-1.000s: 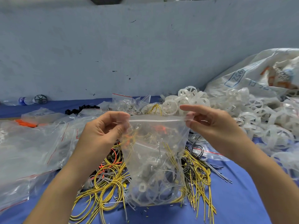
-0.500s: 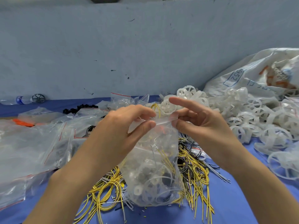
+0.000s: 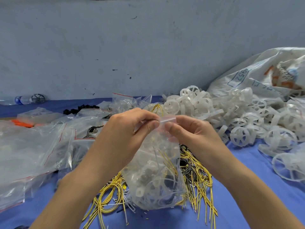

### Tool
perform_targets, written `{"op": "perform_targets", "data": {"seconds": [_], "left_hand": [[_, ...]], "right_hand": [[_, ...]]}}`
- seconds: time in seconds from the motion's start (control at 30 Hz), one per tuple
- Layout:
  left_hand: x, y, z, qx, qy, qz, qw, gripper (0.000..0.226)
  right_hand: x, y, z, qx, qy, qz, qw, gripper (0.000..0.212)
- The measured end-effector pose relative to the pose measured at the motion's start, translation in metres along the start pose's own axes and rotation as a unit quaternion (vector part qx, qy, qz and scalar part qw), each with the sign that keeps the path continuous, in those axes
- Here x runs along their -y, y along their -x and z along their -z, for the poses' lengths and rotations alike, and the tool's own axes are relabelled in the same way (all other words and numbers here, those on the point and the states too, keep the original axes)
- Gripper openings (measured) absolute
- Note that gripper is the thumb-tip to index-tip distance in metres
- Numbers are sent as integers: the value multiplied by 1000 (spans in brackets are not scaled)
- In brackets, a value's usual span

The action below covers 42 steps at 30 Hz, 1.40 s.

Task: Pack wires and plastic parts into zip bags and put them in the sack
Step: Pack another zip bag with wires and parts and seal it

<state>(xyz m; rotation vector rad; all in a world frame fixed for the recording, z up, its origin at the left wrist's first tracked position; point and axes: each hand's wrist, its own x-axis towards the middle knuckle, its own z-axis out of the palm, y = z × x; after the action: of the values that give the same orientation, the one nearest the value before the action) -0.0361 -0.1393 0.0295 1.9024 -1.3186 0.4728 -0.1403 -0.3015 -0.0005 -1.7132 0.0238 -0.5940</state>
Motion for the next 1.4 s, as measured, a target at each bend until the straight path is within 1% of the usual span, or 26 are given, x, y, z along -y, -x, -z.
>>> {"op": "perform_targets", "data": {"seconds": [0.07,0.17,0.27,0.47,0.7,0.87,1.0,1.07,1.23,1.4], "left_hand": [[0,0,0,-2,1,0,1000,15],[0,0,0,-10,4,1,1000,14],[0,0,0,-19,5,5,1000,13],[-1,1,-1,-41,-14,1,999,10],[-2,2,-2,-47,-41,-13,998,9],[-3,1,-2,-32,-22,-7,999,9],[-3,1,-1,-21,-7,-2,1000,18],[-3,1,-1,-20,-11,-2,1000,19],[0,1,-2,-30,-21,-9,999,15],[-2,1,-4,-40,-47,-32,998,17]], "right_hand": [[-4,0,-6,-19,-1,5,1000,20],[-6,-1,-11,-39,-18,12,999,16],[-7,0,-15,-61,-42,15,997,19],[-6,1,-20,-91,-46,30,994,22],[-4,2,-22,-96,-55,33,993,13],[-5,1,-22,-98,-55,44,993,13],[-5,1,-23,-92,-47,51,993,12],[-5,1,-24,-87,-44,58,994,13],[-5,2,-23,-81,-47,63,994,12],[-6,2,-25,-102,-60,69,991,9]]}}
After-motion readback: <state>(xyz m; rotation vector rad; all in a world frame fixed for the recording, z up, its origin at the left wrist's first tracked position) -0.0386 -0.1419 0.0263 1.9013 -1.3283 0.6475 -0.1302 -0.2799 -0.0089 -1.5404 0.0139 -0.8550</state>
